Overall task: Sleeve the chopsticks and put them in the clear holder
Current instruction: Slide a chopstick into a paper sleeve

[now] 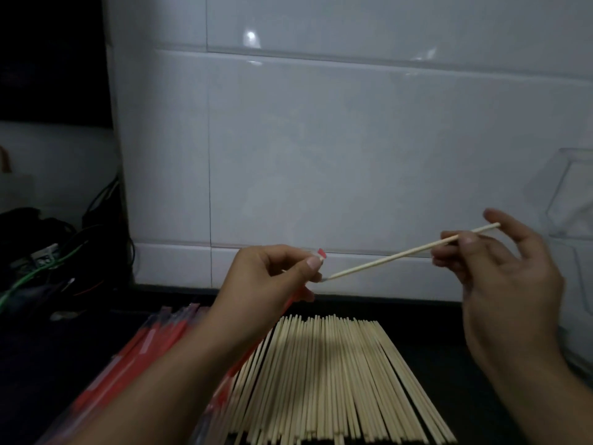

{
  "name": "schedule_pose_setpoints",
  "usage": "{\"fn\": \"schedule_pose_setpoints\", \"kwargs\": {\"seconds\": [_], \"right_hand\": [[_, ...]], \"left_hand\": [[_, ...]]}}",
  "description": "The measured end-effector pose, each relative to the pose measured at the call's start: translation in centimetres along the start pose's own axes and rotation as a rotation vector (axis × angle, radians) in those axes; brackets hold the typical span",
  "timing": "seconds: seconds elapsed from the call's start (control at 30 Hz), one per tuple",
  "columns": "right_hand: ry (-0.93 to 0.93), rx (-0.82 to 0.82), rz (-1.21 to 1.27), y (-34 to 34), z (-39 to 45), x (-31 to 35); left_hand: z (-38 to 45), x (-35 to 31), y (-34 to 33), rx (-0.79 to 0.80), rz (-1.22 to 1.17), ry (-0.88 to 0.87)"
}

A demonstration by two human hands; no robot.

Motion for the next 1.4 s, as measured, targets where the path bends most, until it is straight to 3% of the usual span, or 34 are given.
{"fn": "schedule_pose_setpoints", "kwargs": {"seconds": [0.13,0.33,0.9,1.23,1.4], "right_hand": [[-0.131,-0.084,0.092,1.0,0.7,-0.2],[-0.160,-0.134,0.144,1.5,1.1,-0.1],[-0.106,-0.066,0.095,1.1,1.0,-0.1],[-0.050,0.067,-0.024,0.6,0.9,0.1],[-0.135,0.300,-0.174,-1.2,-0.5,-0.5]], "left_hand": [[-0.2,0.2,-0.6,0.041,0.022,0.020],[-0.3,0.2,-0.7,0.053,0.053,0.039],[-0.5,0.4,-1.4,0.087,0.147,0.031],[-0.4,0.9,-2.0,0.126,0.213,0.030],[-0.4,1.0,-2.3,0.155,0.201,0.029]]}}
Point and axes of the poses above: each hand's wrist, its own z-axis towards the middle knuckle, its own y-axis out of the back of the hand, x = y × z, the point moved 5 cm from there along z, towards the middle knuckle, and after that the axes turned 4 degrees about z, right-handed, at the moved point
